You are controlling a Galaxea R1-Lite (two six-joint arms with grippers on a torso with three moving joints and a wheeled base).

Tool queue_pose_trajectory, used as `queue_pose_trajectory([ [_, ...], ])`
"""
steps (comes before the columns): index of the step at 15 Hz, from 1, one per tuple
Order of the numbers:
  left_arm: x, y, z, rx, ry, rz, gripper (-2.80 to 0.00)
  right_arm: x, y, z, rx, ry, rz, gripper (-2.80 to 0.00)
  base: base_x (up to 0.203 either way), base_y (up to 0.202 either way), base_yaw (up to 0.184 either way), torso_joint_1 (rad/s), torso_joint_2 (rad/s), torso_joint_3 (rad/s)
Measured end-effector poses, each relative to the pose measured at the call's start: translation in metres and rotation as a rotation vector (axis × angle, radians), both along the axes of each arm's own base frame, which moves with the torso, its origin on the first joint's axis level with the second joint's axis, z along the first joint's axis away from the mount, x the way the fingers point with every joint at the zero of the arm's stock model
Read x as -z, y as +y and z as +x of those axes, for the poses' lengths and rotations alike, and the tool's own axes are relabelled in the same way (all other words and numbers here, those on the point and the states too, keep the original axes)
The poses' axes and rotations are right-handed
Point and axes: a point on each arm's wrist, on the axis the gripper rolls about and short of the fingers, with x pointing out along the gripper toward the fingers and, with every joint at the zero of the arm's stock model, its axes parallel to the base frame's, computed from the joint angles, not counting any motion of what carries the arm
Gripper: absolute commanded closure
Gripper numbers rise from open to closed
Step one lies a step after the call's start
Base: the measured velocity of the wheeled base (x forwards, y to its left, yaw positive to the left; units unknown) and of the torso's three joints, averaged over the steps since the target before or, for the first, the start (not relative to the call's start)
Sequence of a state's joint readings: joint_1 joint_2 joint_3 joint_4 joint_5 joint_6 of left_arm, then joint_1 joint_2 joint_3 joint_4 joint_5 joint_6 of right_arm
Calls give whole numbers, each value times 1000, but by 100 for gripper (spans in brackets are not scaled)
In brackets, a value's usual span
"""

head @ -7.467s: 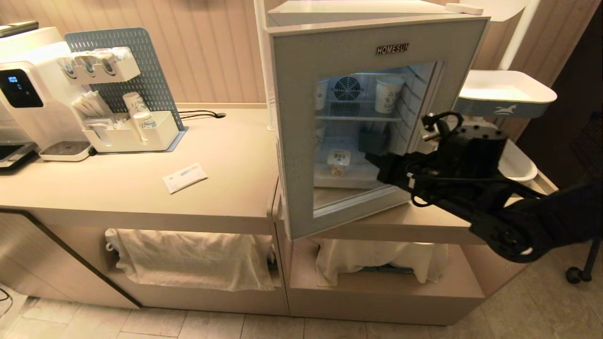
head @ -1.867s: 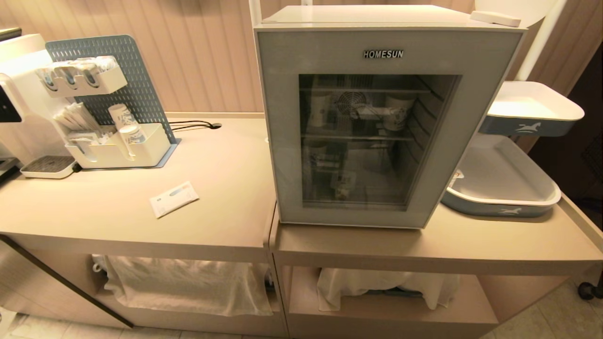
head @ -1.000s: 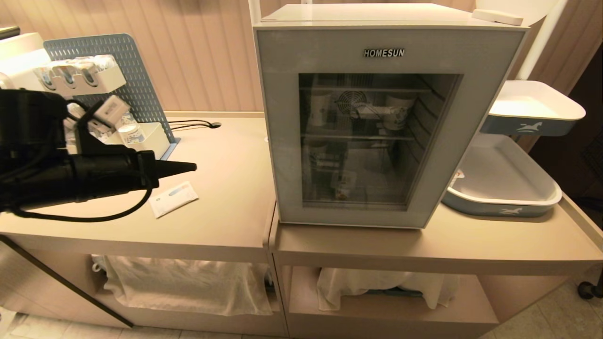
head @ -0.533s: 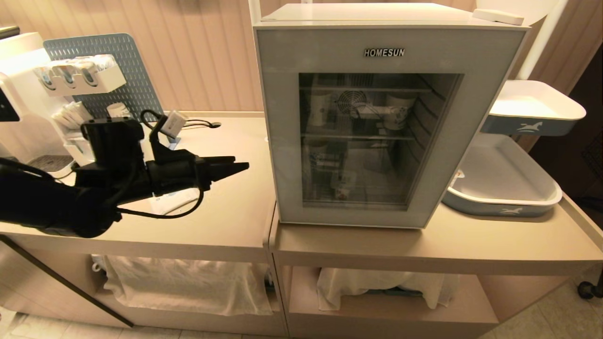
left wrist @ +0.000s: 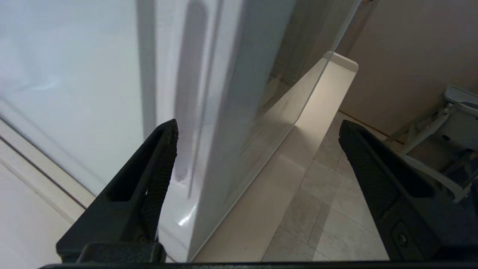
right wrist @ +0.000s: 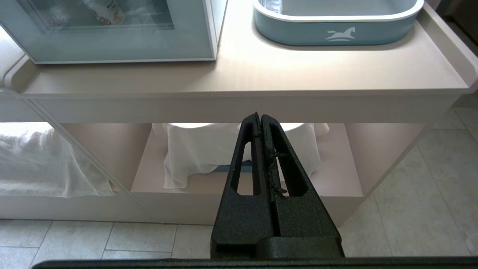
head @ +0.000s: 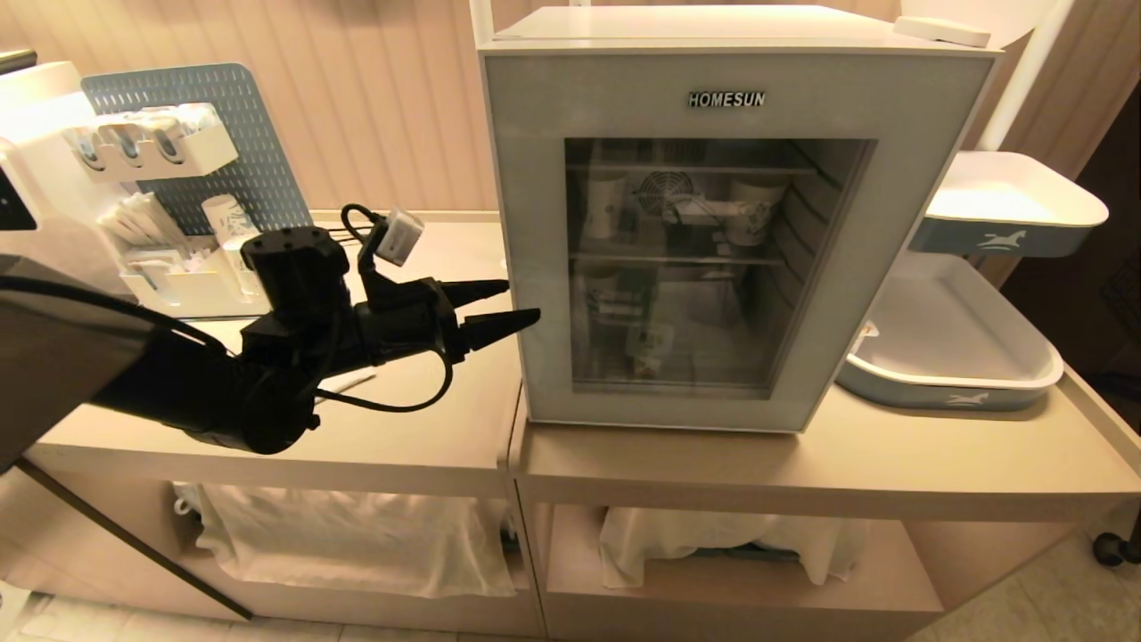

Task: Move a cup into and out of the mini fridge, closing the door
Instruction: Open the freezer door

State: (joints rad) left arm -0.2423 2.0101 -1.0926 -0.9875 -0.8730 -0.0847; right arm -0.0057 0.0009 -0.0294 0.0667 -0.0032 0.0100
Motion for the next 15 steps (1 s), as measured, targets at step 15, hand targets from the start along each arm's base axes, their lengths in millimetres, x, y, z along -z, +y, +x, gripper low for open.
queue_pose_trajectory([
  [15, 8, -21, -14, 46, 42, 6, -280, 0, 0, 0, 1, 1, -1, 0, 0, 0, 0, 0, 0, 0],
])
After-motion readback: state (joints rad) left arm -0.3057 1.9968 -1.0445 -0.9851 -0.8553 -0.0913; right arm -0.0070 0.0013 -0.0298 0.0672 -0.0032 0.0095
